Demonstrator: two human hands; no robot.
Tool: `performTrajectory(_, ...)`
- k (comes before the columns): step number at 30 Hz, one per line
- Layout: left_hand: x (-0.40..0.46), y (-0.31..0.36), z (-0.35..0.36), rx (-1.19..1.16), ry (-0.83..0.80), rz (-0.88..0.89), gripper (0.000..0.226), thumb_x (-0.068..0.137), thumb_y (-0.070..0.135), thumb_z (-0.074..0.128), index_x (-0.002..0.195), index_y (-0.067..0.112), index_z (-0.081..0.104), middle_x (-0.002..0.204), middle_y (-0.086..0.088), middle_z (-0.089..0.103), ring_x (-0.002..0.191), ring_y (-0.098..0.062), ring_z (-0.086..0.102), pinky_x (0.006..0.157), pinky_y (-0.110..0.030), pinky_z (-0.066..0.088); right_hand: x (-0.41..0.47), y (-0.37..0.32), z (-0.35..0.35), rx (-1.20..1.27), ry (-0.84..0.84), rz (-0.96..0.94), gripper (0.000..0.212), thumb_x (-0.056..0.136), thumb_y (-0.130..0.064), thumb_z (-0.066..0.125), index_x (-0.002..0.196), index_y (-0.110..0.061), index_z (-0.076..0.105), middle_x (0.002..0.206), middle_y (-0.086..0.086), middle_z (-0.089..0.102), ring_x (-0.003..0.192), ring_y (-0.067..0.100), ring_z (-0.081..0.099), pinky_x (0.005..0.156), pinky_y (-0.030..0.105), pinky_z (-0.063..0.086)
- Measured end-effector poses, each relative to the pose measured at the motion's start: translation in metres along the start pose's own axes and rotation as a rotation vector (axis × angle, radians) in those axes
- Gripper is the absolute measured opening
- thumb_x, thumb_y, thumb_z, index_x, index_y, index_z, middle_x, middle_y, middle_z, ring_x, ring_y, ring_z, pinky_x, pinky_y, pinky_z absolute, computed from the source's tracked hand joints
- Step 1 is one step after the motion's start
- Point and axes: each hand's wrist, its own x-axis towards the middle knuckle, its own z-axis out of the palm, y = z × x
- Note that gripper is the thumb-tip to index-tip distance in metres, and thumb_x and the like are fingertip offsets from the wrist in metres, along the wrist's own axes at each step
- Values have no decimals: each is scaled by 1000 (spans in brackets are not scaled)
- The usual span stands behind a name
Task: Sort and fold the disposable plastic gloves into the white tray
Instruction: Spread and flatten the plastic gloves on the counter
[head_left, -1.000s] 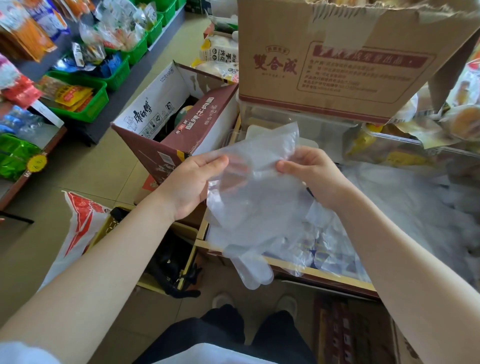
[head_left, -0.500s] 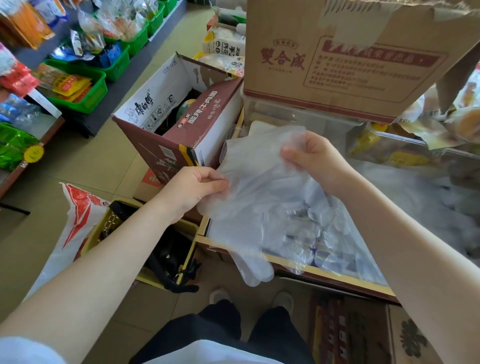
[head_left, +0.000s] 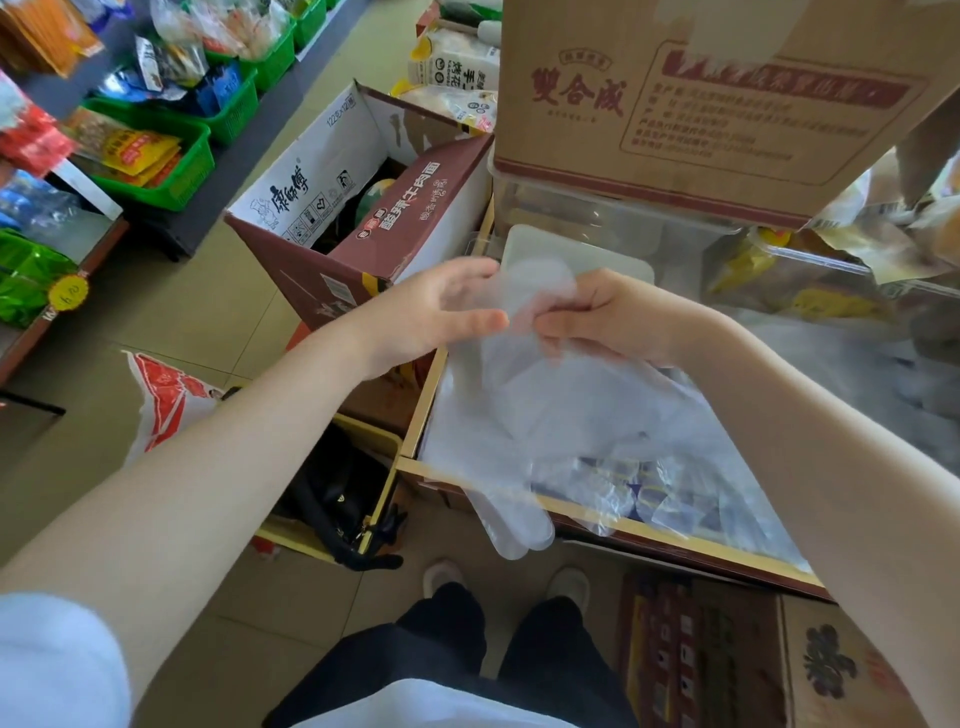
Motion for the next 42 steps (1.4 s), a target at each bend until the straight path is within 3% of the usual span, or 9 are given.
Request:
performTrajectory(4, 5, -8, 17, -91, 1, -54, 8, 84, 24, 66, 88, 17, 66, 70, 13, 66, 67, 2, 61, 67, -8, 43, 9, 11, 0, -3, -85, 67, 10, 80, -39, 68, 77, -30, 71, 64, -4, 66, 54, 17, 42, 54, 27, 32)
performTrajectory(7, 1, -35, 17, -160, 187, -144, 12, 88, 23, 62, 78, 16, 65, 66, 8, 67, 65, -4, 63, 62, -15, 47, 5, 38, -7, 84, -179, 190, 56, 46, -68, 78, 75, -20, 73, 74, 7, 64, 71, 26, 47, 71, 34, 35)
performTrajectory(11, -6, -76, 24, -235, 316, -315, 20, 89, 30, 60, 85, 11, 65, 87, -8, 66, 81, -16, 62, 63, -19, 51, -10, 77, -3, 595, -318, 176, 44, 44, -43, 89, 71, -16, 68, 73, -2, 67, 70, 15, 65, 67, 25, 52)
performTrajectory(17, -3, -102, 40, -202, 308, -465, 16, 94, 24, 55, 95, 11, 63, 89, -6, 67, 74, -16, 63, 55, -19, 50, -6, 111, 27, 785, 92, 552, 12, 87, 1, 57, 79, -8, 59, 73, 5, 68, 63, 15, 68, 64, 32, 59)
performTrajectory(23, 5, -103, 49, 58, 200, -397, 9, 93, 16, 54, 95, 8, 59, 79, -1, 66, 63, -11, 63, 55, -18, 47, 4, 128, 24, 227, 422, 638, 16, 85, -4, 53, 69, -7, 50, 61, 12, 49, 34, 14, 42, 37, 15, 32)
performTrajectory(28, 20, -111, 55, 482, 267, -391, 16, 95, 20, 49, 101, 8, 57, 93, -6, 61, 83, -22, 59, 69, -31, 48, -2, 130, 47, -605, 547, 482, 41, 88, -26, 57, 123, -6, 49, 128, 16, 50, 118, 35, 45, 94, 40, 39)
performTrajectory(36, 24, -118, 63, 248, 448, -494, 14, 98, 21, 43, 103, 12, 52, 101, -6, 56, 93, -22, 54, 76, -32, 44, -19, 143, 107, -811, 205, 192, 59, 99, -42, 30, 149, -16, 15, 159, 4, 3, 146, 22, -1, 111, 29, -10)
performTrajectory(39, 21, -119, 66, -19, 476, -561, 22, 98, 23, 44, 115, 11, 52, 111, -7, 55, 101, -24, 55, 86, -38, 51, -20, 154, 108, -829, 180, 219, 64, 98, -51, 20, 151, -17, 7, 159, 3, -1, 146, 21, -3, 111, 30, -10)
performTrajectory(42, 17, -120, 71, 202, 357, -541, 14, 98, 22, 44, 106, 14, 51, 105, -5, 56, 95, -21, 55, 79, -32, 48, -22, 157, 104, -816, 160, 244, 70, 93, -59, 9, 150, -19, 6, 159, 3, -1, 146, 22, -1, 115, 34, -3)
